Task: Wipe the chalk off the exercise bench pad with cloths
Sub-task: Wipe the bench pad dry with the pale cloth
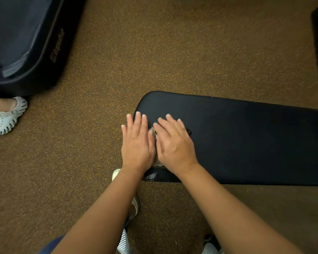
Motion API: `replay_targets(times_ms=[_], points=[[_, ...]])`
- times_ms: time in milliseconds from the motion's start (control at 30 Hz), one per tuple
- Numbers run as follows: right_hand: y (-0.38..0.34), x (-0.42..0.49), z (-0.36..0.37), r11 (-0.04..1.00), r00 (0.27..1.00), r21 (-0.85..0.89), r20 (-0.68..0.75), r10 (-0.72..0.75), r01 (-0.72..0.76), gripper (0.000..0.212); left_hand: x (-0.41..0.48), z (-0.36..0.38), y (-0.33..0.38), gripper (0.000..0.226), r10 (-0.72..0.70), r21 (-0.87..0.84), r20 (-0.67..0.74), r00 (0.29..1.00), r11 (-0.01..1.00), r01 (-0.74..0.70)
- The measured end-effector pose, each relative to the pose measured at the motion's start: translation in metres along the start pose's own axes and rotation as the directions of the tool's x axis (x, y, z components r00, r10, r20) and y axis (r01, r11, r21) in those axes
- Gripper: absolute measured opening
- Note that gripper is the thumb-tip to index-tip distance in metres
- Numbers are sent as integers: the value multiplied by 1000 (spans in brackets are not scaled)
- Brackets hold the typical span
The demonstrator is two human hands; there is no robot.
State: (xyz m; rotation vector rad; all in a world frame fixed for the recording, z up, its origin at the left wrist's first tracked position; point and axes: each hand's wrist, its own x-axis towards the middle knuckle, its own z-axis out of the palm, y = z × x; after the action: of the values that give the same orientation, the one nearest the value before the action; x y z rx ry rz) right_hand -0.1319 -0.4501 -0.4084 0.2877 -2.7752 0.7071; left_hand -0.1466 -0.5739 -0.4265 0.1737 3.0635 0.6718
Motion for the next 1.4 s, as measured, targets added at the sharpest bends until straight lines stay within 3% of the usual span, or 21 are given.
replay_targets(times_ms=[167, 300, 367, 533, 733, 867, 933, 1067, 1233, 1400], points=[[-5, -18, 8, 984, 962, -162, 249, 112, -73, 54, 0, -1, -13, 57, -142, -84, -65, 988, 987, 136], [-2, -25, 11, 972, 945, -233, 307, 114, -42, 58, -1, 4, -17, 58, -181, -117, -77, 980, 978, 171], [7, -28, 8, 965, 944, -258, 303, 129, -49, 61, -1, 5, -18, 58, -189, -122, -80, 979, 976, 179], [18, -10, 5, 895, 906, -367, 233, 353, -254, 72, -1, 6, -19, 59, -180, -40, -95, 979, 983, 177], [22, -32, -6, 910, 913, -411, 347, 216, -59, 73, -3, 6, -21, 60, -190, 51, -68, 979, 980, 194], [44, -4, -13, 823, 858, -498, 261, 442, -272, 70, -1, 5, -19, 53, -182, 93, -35, 983, 978, 184], [31, 4, -5, 848, 869, -462, 271, 414, -260, 69, -1, 4, -19, 53, -187, 101, -33, 982, 977, 190], [25, -24, -7, 910, 908, -407, 344, 239, -86, 70, -1, 4, -20, 53, -186, 105, -27, 982, 977, 187], [56, 16, -11, 788, 825, -460, 183, 535, -409, 69, 0, 5, -18, 53, -182, 92, -31, 983, 979, 184], [37, 4, -1, 900, 909, -404, 293, 297, -164, 69, 0, 5, -19, 53, -189, 65, -25, 982, 980, 190]])
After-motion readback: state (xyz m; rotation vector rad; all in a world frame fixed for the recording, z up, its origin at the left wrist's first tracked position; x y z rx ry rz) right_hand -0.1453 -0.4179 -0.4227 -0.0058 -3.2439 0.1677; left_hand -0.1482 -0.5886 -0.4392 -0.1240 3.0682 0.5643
